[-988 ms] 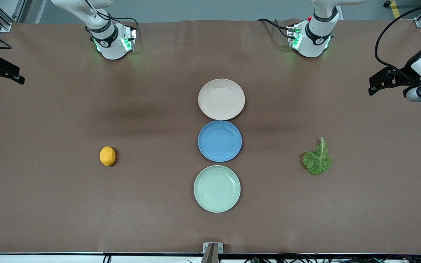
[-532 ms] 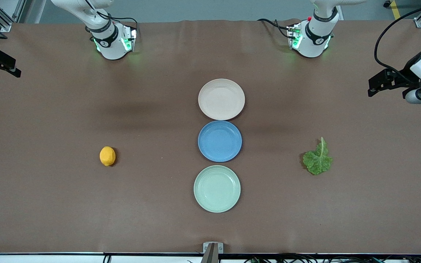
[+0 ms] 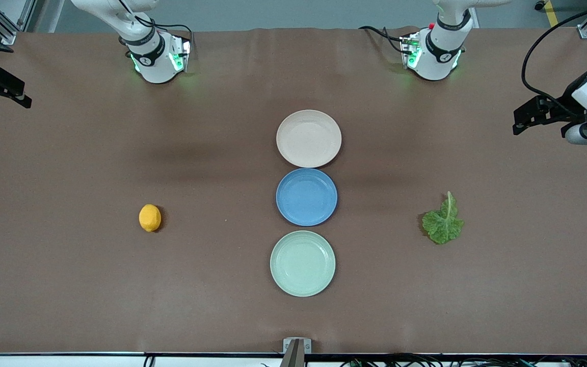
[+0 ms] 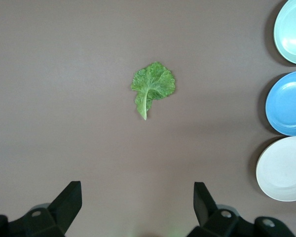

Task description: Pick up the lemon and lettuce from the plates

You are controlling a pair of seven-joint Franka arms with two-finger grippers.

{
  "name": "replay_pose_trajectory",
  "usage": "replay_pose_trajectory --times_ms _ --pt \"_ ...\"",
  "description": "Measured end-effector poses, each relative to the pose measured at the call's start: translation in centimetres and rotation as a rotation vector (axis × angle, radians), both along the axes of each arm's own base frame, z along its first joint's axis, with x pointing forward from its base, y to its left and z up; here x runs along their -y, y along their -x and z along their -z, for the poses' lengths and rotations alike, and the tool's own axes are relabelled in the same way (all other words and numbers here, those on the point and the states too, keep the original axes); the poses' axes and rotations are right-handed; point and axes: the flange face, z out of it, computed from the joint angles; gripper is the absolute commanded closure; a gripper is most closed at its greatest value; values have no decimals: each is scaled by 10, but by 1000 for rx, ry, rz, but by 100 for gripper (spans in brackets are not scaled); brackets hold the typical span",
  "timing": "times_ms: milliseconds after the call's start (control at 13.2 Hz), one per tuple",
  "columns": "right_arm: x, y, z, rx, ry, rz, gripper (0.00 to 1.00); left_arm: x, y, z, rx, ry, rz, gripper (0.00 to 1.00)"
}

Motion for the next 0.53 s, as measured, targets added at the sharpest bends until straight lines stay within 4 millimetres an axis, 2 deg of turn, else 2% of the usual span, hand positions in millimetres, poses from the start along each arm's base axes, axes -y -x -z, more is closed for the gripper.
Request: replay_pose_trajectory --times_ms 228,532 --pt "-2 1 -11 17 1 -4 0 0 0 -1 3 -1 -33 0" --pt "-3 1 -12 18 2 -7 0 -2 0 -1 0 -2 -50 0"
